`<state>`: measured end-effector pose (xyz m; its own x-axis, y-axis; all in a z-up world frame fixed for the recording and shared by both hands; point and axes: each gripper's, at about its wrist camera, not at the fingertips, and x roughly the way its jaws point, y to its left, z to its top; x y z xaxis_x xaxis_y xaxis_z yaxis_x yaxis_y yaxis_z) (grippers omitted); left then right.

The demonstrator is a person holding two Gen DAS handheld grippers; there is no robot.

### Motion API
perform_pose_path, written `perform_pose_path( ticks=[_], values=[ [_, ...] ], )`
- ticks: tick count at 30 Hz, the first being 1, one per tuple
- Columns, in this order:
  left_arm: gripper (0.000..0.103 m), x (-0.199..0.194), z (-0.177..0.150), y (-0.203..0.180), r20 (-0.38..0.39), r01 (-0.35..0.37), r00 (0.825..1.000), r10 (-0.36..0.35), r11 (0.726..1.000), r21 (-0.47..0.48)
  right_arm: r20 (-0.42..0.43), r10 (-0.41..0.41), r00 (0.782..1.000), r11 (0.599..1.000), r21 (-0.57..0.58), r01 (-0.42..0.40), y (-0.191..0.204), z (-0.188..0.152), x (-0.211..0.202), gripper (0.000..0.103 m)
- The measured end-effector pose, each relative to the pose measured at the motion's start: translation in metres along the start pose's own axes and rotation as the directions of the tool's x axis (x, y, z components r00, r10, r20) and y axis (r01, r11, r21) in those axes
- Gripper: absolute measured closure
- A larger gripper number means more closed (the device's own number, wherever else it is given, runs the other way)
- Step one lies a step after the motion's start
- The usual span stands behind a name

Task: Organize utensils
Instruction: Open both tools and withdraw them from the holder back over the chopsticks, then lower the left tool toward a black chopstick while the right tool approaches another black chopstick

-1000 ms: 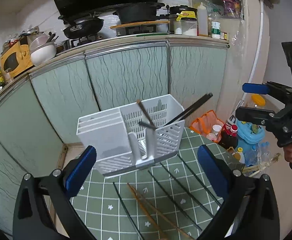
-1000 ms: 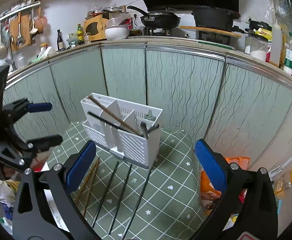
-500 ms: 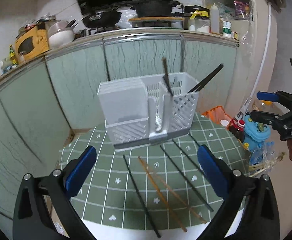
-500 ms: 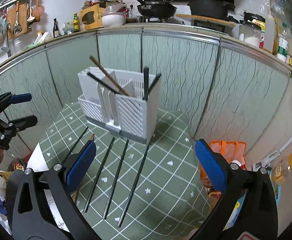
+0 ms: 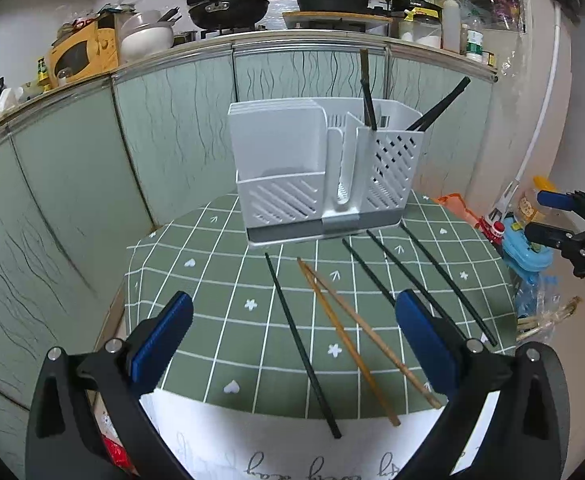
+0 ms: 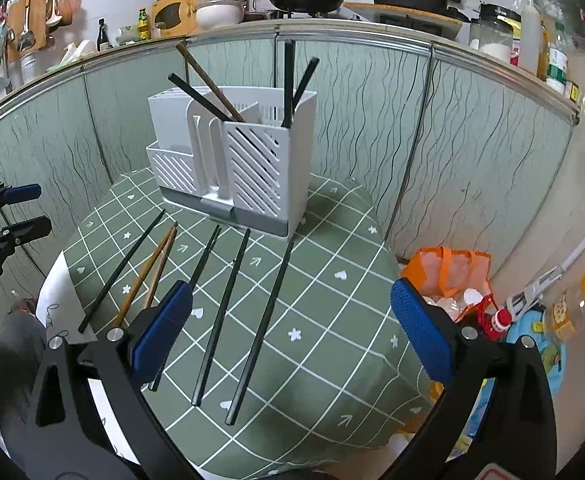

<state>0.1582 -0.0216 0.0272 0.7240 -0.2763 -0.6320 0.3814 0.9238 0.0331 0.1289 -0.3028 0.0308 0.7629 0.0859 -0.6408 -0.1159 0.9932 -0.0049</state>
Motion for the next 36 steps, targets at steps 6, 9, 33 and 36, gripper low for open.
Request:
perform_pose_path(
  ticks=[6, 9, 33, 36],
  values=[
    [0.004, -0.001, -0.018, 0.000, -0.005, -0.040, 0.999, 0.040, 0.999, 0.004, -0.006, -0.006, 1.000, 1.000, 0.021, 0.006, 0.001, -0.018, 0.004, 0.008],
    [0.004, 0.000, -0.027, 0.003, -0.018, -0.033, 0.999, 0.033, 0.999, -0.007, -0.018, -0.008, 1.000, 1.000, 0.024, 0.009, 0.003, -0.028, 0.007, 0.008],
    [0.004, 0.015, -0.096, -0.009, -0.040, -0.055, 0.998, 0.052, 0.996, -0.071, -0.084, -0.031, 0.996, 0.999, 0.039, 0.034, 0.018, -0.083, 0.039, 0.008],
    [0.004, 0.022, -0.101, -0.013, -0.055, -0.075, 0.996, 0.071, 0.994, -0.082, -0.093, -0.037, 0.995, 0.998, 0.038, 0.041, 0.021, -0.088, 0.043, 0.008]
  ],
)
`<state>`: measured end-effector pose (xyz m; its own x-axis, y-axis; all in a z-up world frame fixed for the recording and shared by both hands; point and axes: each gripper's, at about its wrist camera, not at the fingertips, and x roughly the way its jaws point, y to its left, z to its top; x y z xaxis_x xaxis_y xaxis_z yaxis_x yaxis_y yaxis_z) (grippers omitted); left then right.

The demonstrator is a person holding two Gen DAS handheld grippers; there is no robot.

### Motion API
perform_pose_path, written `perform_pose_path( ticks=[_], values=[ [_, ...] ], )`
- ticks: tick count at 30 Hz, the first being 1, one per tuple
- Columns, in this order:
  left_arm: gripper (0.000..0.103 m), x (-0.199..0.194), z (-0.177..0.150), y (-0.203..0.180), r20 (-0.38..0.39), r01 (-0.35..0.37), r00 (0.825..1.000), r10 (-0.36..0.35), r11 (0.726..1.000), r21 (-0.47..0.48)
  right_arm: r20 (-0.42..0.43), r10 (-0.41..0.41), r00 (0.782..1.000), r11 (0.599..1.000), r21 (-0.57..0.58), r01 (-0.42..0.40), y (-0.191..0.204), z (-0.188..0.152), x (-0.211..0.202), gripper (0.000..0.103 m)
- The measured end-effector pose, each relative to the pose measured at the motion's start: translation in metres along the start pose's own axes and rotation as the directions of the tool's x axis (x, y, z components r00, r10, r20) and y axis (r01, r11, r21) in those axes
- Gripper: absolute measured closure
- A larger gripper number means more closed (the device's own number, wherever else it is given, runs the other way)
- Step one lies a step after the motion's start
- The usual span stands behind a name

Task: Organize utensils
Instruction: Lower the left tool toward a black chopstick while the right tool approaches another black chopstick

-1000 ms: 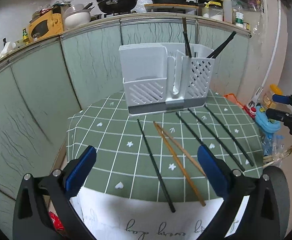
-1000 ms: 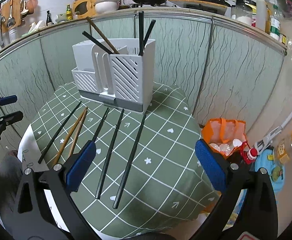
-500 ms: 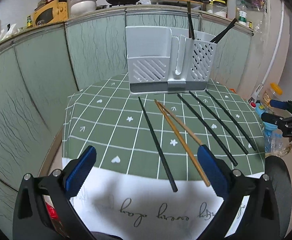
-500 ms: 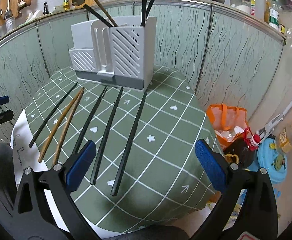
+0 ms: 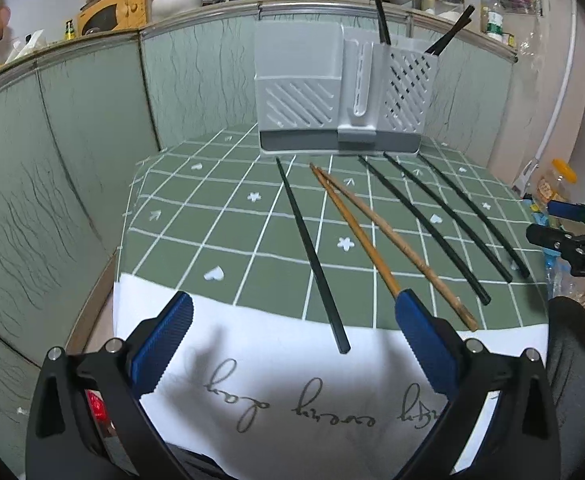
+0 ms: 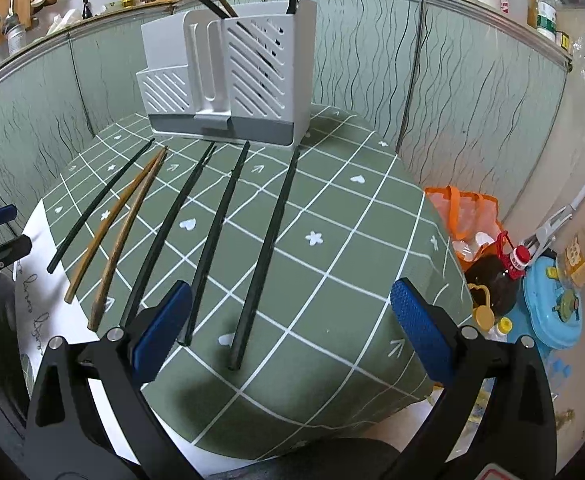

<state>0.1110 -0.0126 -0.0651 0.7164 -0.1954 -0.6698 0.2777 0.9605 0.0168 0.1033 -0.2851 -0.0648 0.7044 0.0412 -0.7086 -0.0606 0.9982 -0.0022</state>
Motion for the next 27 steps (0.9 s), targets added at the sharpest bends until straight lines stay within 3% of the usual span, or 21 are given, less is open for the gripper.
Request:
perform_pose_path(
  ticks=[16, 20, 27],
  values=[
    [0.004, 0.022, -0.006, -0.016, -0.060, -0.104, 0.993, 0.103, 0.994, -0.023, -0.050, -0.043, 0.998, 0.998, 0.044, 0.045, 0.006, -0.011, 0.018, 0.008],
    [0.005, 0.027, -0.005, -0.016, -0.073, -0.126, 0.990, 0.123, 0.991, -0.035, -0.049, -0.052, 0.997, 0.997, 0.047, 0.055, 0.008, -0.010, 0.020, 0.012],
    [0.015, 0.035, -0.006, -0.015, -0.111, -0.129, 0.986, 0.122, 0.990, -0.061, -0.049, -0.062, 0.997, 0.997, 0.044, 0.064, 0.011, -0.009, 0.023, 0.024]
  ],
)
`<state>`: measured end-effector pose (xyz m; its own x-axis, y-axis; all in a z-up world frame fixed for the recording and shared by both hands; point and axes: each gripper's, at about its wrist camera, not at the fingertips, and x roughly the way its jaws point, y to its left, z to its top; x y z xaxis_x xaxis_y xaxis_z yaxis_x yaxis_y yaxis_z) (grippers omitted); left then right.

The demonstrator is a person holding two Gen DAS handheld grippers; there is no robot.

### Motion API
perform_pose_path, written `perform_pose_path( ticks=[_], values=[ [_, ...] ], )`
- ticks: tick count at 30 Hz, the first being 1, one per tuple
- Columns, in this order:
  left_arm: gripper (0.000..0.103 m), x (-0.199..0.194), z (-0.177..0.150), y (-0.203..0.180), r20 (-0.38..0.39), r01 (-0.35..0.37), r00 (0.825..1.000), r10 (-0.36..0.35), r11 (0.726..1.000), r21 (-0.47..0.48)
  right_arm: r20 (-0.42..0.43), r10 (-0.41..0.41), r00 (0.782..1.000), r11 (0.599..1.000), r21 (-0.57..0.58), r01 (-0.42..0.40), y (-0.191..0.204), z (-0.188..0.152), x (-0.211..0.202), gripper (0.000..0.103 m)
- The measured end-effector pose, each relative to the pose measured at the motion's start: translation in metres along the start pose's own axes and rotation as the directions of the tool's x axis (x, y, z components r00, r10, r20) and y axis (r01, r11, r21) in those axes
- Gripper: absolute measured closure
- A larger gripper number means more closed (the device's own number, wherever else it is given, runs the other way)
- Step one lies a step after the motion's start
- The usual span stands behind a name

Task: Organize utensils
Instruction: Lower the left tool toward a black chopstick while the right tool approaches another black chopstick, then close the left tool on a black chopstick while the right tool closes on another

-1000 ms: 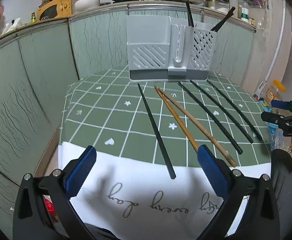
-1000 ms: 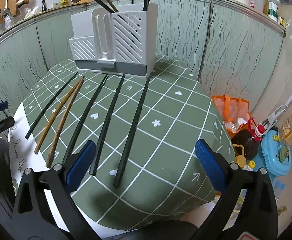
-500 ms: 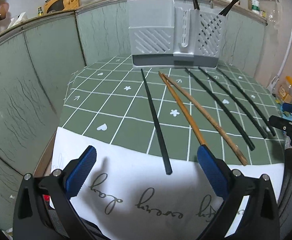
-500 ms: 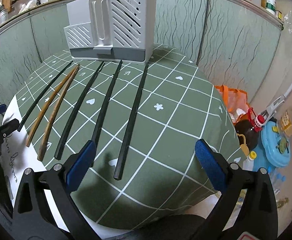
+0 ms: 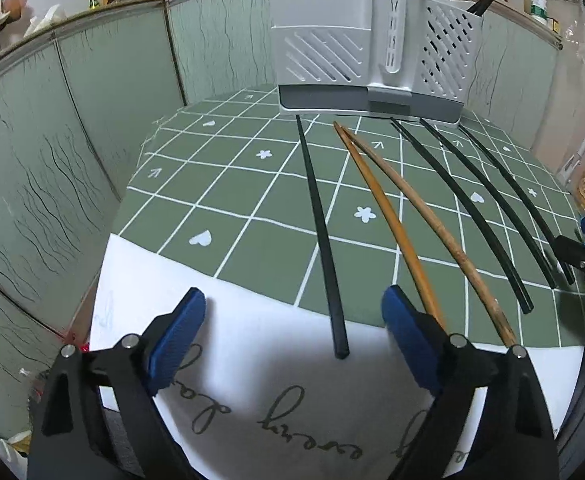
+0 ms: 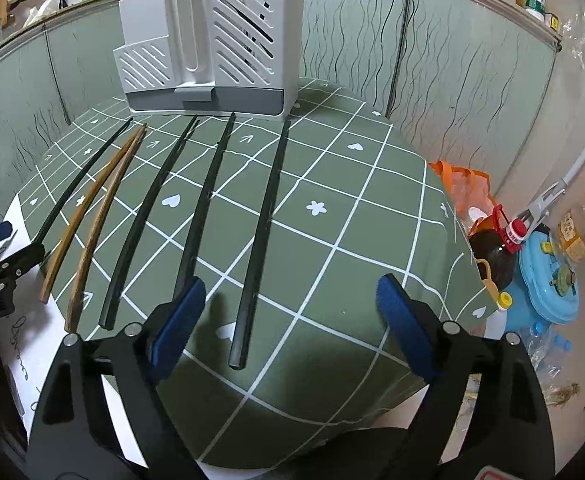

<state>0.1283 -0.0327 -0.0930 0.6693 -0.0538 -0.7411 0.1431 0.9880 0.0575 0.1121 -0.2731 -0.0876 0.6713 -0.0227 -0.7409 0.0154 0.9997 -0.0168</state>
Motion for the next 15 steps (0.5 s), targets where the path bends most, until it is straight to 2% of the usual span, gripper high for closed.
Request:
perform_pose_path(
  ticks=[3, 6, 8, 10, 13, 15],
  values=[
    [0.019, 0.000, 0.000, -0.001, 0.006, -0.001, 1.000, 0.001, 1.000, -0.002, -0.003, -0.002, 1.000, 1.000, -0.002, 0.002, 0.002, -0.001, 0.001, 0.031],
    [0.025, -0.001, -0.001, -0.001, 0.012, 0.002, 1.000, -0.002, 1.000, -0.010, -0.006, 0.001, 1.000, 1.000, -0.004, -0.001, 0.003, -0.002, 0.003, 0.044],
    [0.028, -0.001, -0.002, -0.002, 0.019, 0.005, 1.000, -0.005, 1.000, -0.017, -0.008, 0.007, 1.000, 1.000, -0.009, -0.007, 0.006, -0.003, 0.004, 0.057],
    [0.032, -0.002, -0.003, -0.002, 0.024, 0.015, 1.000, -0.015, 1.000, -0.019, -0.002, 0.014, 1.000, 1.000, -0.010, -0.014, 0.008, -0.004, 0.004, 0.062],
    [0.045, -0.004, -0.004, -0.002, 0.029, 0.033, 0.999, -0.032, 0.999, -0.031, 0.001, 0.017, 1.000, 1.000, -0.018, -0.017, 0.013, -0.006, 0.003, 0.076],
    [0.059, -0.003, -0.004, -0.002, 0.027, 0.037, 0.999, -0.036, 0.999, -0.038, -0.001, 0.029, 1.000, 1.000, -0.011, -0.029, 0.014, -0.007, 0.004, 0.083]
  ],
)
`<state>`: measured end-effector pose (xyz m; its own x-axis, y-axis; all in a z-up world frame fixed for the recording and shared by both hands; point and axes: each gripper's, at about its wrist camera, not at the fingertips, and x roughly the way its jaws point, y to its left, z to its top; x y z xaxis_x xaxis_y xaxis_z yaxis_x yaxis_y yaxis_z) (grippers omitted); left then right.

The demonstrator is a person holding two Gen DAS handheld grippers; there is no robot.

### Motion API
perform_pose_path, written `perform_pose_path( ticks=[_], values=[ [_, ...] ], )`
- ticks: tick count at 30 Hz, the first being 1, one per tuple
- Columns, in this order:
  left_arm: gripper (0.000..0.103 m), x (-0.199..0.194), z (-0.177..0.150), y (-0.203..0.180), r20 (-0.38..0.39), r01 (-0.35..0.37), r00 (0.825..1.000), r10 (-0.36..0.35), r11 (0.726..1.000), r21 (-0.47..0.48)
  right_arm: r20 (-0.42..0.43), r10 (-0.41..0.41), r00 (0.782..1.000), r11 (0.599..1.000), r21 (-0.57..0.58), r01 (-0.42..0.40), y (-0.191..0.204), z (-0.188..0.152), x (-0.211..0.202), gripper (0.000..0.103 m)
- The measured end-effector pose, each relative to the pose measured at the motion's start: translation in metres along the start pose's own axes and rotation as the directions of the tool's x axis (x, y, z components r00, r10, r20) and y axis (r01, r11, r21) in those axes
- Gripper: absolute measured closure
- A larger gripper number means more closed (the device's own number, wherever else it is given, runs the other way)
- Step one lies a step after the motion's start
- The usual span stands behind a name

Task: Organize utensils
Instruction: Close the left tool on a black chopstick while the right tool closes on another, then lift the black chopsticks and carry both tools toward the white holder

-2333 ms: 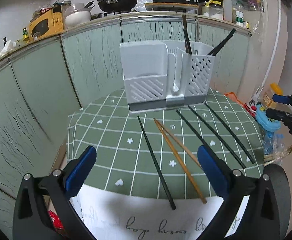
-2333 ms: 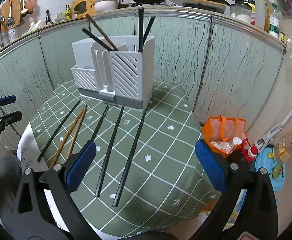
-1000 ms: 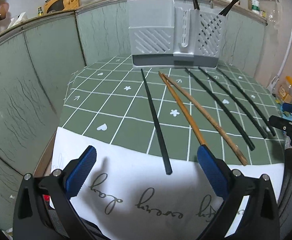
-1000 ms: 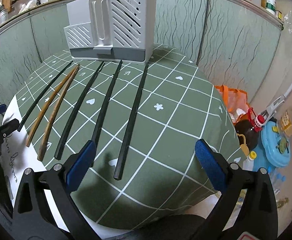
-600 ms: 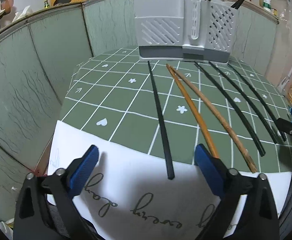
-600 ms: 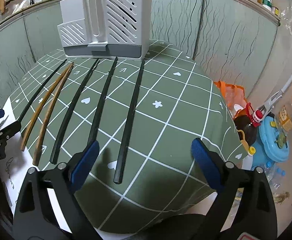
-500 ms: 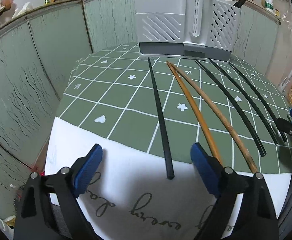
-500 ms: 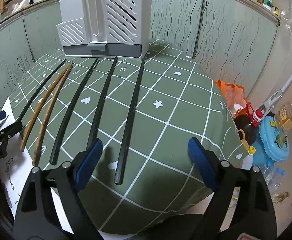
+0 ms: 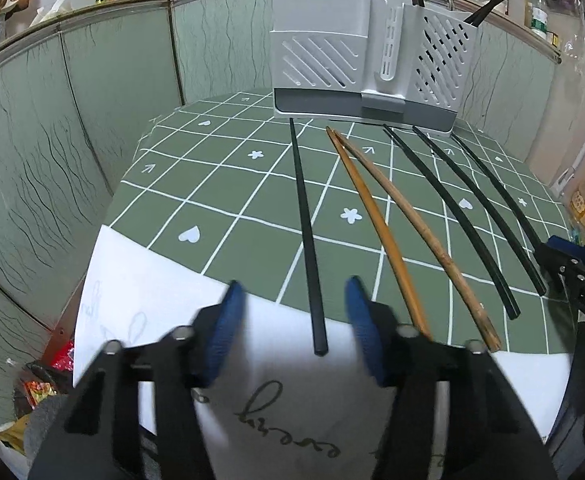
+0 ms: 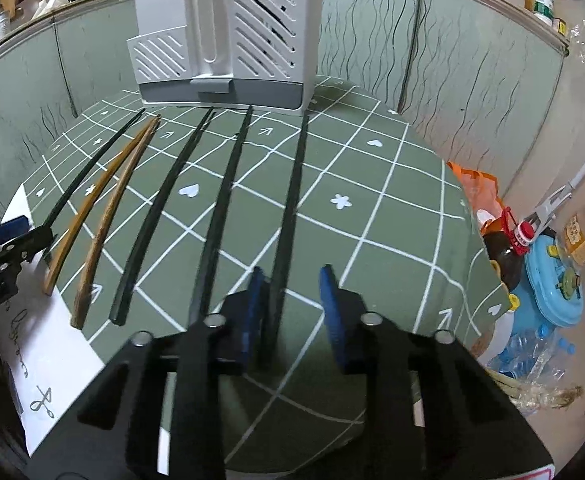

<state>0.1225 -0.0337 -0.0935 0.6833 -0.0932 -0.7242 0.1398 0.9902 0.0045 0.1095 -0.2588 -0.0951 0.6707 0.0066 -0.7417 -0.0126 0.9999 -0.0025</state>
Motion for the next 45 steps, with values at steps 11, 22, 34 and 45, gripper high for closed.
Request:
perform_pose_path(
  ticks=[11, 22, 34, 45],
  values=[
    [0.095, 0.000, 0.000, 0.005, -0.001, -0.050, 0.999, 0.050, 0.999, -0.012, 0.003, -0.004, 1.000, 0.999, 0.048, 0.004, 0.005, -0.005, -0.001, 0.096],
    [0.095, -0.003, 0.002, 0.008, -0.022, -0.020, 1.000, 0.020, 0.999, -0.028, 0.002, -0.006, 1.000, 0.998, 0.060, 0.006, -0.002, -0.002, -0.009, 0.097],
    [0.095, -0.018, 0.007, 0.011, -0.002, -0.007, 1.000, 0.007, 1.000, -0.024, 0.034, 0.008, 0.999, 0.999, 0.054, -0.010, 0.001, 0.003, -0.028, 0.097],
    [0.095, -0.032, 0.019, 0.012, 0.012, 0.000, 1.000, 0.000, 1.000, -0.014, 0.046, 0.010, 0.999, 0.999, 0.049, -0.013, -0.001, 0.015, -0.043, 0.097]
  ],
)
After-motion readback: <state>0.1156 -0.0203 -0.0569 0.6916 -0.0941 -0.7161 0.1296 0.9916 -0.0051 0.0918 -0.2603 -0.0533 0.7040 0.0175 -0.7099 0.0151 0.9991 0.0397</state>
